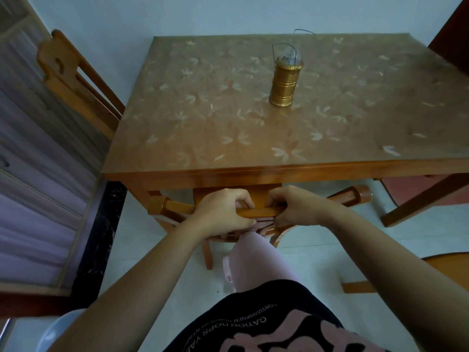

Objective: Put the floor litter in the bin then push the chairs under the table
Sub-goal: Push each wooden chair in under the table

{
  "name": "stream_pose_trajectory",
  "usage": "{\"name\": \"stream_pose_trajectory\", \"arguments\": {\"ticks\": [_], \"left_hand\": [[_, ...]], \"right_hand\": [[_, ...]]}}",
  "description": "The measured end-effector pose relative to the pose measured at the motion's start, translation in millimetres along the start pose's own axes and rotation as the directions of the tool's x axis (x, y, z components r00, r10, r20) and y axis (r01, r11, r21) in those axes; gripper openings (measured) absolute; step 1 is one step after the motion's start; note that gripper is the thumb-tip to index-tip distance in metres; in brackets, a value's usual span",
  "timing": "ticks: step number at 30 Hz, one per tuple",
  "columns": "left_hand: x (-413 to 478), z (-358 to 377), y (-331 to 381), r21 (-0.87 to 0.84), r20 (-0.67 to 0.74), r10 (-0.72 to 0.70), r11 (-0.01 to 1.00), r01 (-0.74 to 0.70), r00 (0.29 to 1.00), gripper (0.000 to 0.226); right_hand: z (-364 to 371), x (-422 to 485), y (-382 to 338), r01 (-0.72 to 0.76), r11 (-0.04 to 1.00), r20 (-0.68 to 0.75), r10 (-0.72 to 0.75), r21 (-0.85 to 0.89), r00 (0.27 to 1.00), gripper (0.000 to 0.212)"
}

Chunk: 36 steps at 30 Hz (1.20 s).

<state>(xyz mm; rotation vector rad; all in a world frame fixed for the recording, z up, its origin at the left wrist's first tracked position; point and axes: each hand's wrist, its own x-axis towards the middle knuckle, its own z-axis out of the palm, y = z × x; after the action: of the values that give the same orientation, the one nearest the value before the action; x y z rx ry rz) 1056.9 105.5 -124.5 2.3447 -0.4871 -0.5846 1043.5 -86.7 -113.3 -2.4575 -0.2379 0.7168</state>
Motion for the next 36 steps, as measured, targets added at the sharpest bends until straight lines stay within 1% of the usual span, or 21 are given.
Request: {"name": "stream_pose_trajectory", "arguments": {"ticks": [2, 5, 8, 15, 20, 25, 29, 33, 36], "left_hand": [[8, 1, 2, -0.013, -0.017, 0.001, 1.000, -0.002, 1.000, 0.019], [19, 2, 3, -0.035, -0.032, 0.003, 0.999, -0.004, 0.999, 0.019], [31, -1, 3, -0.011, -0.044, 0.001, 1.000, -0.002, 0.999, 0.021], [47, -13, -3, 0.006, -0.037, 0.006, 1.000, -0.006, 0.999, 0.019], [50, -17, -5, 0.002, -0.014, 0.000, 1.000, 0.000, 1.000, 0.019], [56, -17, -2, 0.008, -0.044, 0.029, 1.000, -0.029, 0.999, 0.017], [53, -17, -4, 0.015, -0.035, 0.030, 0.999, -0.030, 0.999, 0.018], [47, -17, -4, 0.026, -0.055, 0.017, 1.000, -0.016, 0.998, 0.021], [43, -15, -2, 0.049, -0.093, 0.012, 0.999, -0.008, 0.996, 0.019]], "right_hand": [[-7, 5, 4, 0.001, 1.000, -0.007, -0.001, -0.026, 1.000, 0.021], [-15, 11, 10, -0.007, 0.997, -0.035, 0.004, -0.083, 0.999, 0.023], [-22, 20, 13, -0.018, 0.993, -0.062, 0.011, -0.112, 0.998, 0.022], [-31, 35, 12, 0.014, 0.990, -0.084, -0.026, -0.137, 0.996, 0.026], [-31, 41, 13, 0.022, 0.990, -0.087, -0.034, -0.140, 0.996, 0.021], [-36, 42, 18, 0.017, 0.990, -0.111, -0.033, -0.141, 0.993, 0.022], [-33, 42, 16, 0.031, 0.989, -0.101, -0.046, -0.146, 0.994, 0.020], [-31, 40, 14, 0.037, 0.984, -0.109, -0.057, -0.174, 0.992, 0.023], [-29, 36, 12, 0.035, 0.974, -0.134, -0.066, -0.225, 0.989, 0.023]]}}
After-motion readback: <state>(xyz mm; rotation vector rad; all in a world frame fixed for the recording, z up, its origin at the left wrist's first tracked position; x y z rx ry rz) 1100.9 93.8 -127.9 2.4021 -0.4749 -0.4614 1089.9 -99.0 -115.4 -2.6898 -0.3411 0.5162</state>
